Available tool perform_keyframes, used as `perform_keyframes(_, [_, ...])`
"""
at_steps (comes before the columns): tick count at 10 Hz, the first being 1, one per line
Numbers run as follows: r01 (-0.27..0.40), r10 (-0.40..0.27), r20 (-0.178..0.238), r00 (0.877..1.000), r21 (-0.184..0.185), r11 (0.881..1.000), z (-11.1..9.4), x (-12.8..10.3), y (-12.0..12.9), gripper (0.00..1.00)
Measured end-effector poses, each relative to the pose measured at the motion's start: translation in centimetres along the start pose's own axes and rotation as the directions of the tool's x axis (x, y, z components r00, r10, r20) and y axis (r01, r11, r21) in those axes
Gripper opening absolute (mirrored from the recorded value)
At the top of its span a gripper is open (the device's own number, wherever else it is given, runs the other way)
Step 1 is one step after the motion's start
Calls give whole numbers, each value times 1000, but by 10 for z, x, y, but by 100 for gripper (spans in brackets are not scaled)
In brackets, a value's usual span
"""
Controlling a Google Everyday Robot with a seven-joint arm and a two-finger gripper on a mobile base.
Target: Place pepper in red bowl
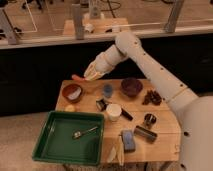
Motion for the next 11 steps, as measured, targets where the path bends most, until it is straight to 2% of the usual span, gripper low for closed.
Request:
perform_keyframes(6, [0,0,-2,1000,4,1000,-2,2,0,0])
perform_keyframes(8, [-44,46,-53,998,32,999,9,8,-6,0])
perform_keyframes(11, [-104,107,-105,989,35,994,35,27,-4,0])
